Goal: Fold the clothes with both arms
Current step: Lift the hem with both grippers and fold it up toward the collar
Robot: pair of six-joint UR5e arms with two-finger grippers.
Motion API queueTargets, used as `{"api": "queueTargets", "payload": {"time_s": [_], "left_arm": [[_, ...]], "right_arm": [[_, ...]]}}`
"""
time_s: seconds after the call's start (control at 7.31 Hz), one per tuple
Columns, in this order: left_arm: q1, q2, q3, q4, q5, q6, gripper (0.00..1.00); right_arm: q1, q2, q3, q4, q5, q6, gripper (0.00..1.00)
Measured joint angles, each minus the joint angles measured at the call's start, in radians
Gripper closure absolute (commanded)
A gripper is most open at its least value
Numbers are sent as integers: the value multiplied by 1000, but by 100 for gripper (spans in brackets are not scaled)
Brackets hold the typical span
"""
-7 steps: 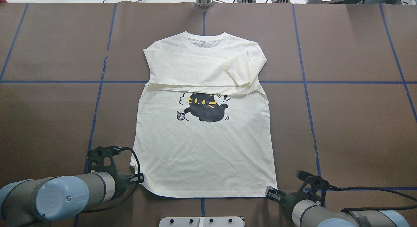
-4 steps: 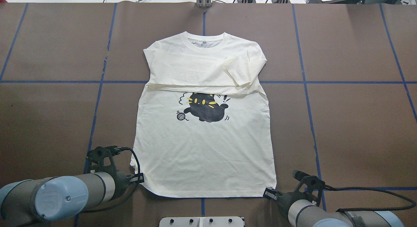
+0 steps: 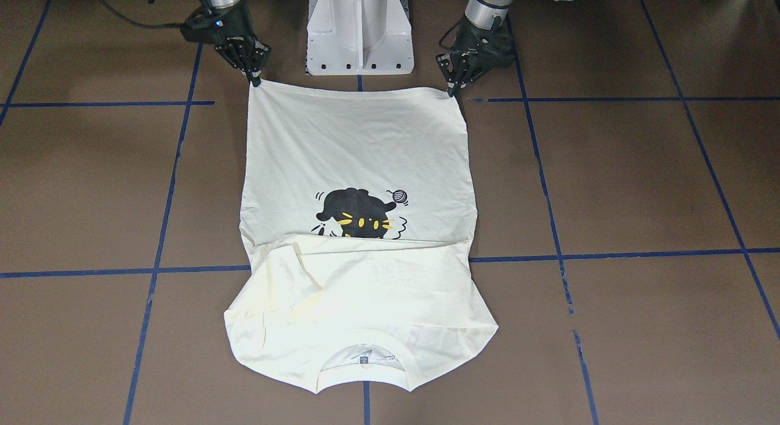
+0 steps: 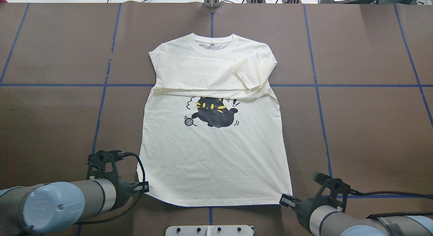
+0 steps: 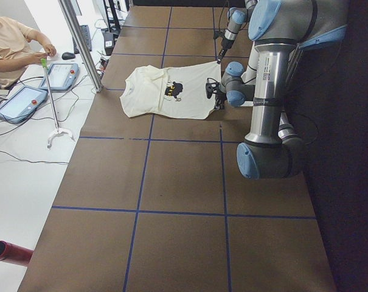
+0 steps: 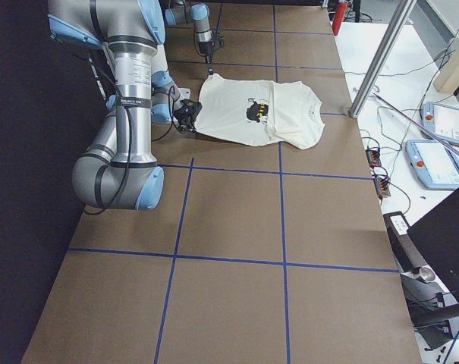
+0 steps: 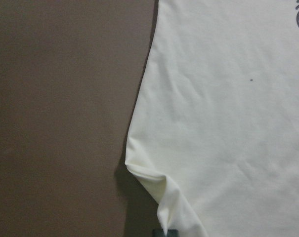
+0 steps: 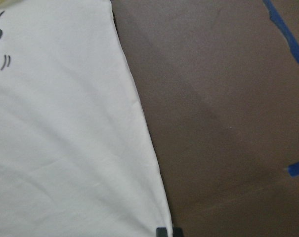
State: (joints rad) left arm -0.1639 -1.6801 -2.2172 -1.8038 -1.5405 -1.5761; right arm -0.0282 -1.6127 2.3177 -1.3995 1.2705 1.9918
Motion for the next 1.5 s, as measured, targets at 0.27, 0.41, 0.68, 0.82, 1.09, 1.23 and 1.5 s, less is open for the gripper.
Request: {"api": "queueTargets", "payload": {"time_s": [0.27,0.41,0.68,0.82,1.09,1.23,1.5], "left_arm": [[-7,-46,-255,305,-92,27,100],[-26,-99,-342,444,-138,30,100],[-105,-209,-365,569,-193,96,100],[-187,-269,-310,582,-208,191,100],[-389,-405,-116,580,-264,364,100],[-474,-466,-7,557,-281,438,100],[-573,-531,207,406,-309,519,100]], "right_arm": [[5,10,261,-253,76,-1,100],[26,37,347,-353,122,-2,100],[174,103,392,-444,251,-61,100],[284,144,372,-455,326,-133,100],[542,276,231,-460,475,-289,100],[654,352,122,-460,536,-349,100],[771,461,-75,-450,570,-433,100]]}}
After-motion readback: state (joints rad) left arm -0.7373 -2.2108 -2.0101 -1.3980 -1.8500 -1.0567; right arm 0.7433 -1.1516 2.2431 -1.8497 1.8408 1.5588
